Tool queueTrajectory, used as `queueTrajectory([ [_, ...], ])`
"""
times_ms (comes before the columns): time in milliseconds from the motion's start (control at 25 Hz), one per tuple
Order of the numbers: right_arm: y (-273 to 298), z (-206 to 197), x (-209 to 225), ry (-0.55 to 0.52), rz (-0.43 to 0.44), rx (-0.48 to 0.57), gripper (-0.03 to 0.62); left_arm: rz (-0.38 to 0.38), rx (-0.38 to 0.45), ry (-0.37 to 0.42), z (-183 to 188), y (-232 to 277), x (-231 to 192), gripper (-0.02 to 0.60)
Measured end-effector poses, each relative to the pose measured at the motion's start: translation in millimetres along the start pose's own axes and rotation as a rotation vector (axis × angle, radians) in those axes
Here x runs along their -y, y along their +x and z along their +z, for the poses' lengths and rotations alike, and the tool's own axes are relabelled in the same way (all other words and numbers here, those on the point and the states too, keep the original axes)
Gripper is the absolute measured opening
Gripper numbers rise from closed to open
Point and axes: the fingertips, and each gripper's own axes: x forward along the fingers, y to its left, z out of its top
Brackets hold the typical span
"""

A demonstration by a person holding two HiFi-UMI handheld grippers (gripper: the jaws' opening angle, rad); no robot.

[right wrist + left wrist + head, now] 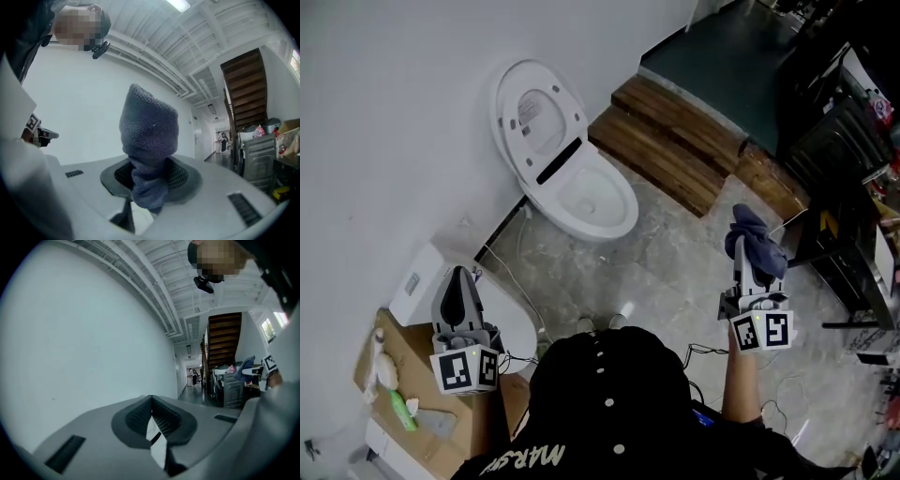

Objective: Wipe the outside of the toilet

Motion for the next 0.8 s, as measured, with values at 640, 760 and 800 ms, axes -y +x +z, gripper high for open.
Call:
queueTrajectory([
  [640,18.2,-5.4,-15.0,-0.033,0.092,-0.002,0.123,0.028,0.039,0.041,10.6,9.4,14.5,0.009],
  [760,19.0,-4.9,-14.9,-0.028,0.091,-0.001,0.122,0.023,0.035,0.049,9.7,9.4,15.9,0.009],
  [800,19.0,-4.7,-14.5,-0.029,0.090,-0.002,0.121,0.022,0.038,0.049,10.2,9.4,16.6,0.011],
])
